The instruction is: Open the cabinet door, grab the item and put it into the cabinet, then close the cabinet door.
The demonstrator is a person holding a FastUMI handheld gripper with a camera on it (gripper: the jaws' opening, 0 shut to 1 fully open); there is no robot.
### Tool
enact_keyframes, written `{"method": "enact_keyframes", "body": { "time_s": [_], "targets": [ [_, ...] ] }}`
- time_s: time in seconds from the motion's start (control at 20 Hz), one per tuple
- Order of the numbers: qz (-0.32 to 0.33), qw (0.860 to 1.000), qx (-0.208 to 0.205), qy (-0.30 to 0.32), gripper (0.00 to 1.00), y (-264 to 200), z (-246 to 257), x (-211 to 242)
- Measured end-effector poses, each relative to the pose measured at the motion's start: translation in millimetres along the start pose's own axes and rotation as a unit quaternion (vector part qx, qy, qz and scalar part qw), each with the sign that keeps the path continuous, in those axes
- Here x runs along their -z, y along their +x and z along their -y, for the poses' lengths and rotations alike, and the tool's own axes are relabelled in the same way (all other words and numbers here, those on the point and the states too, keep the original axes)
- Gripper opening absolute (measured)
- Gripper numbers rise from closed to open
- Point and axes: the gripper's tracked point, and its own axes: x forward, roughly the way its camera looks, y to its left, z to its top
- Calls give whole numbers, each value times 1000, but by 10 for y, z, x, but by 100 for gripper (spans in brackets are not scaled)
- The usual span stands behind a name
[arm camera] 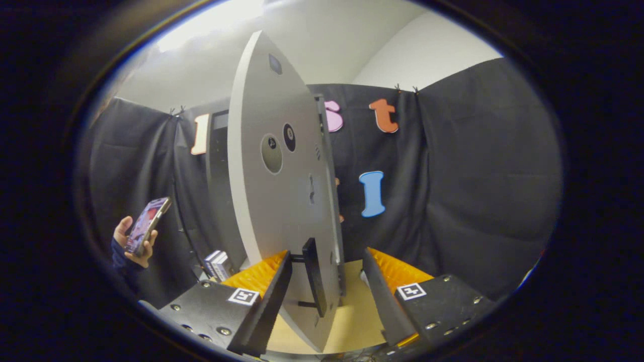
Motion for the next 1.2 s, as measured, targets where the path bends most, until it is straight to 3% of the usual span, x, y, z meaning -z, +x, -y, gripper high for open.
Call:
{"method": "enact_keyframes", "body": {
  "time_s": [0.55,0.7,0.95,1.05,1.2],
  "targets": [
    [-36,988,-150,18,85,513,-853,223],
    [-42,983,-181,16,90,693,-1079,276],
    [-42,974,-223,13,91,961,-1393,420],
    [-44,970,-239,15,100,1083,-1553,429],
    [-42,965,-258,13,100,1289,-1751,491]
  ]
}}
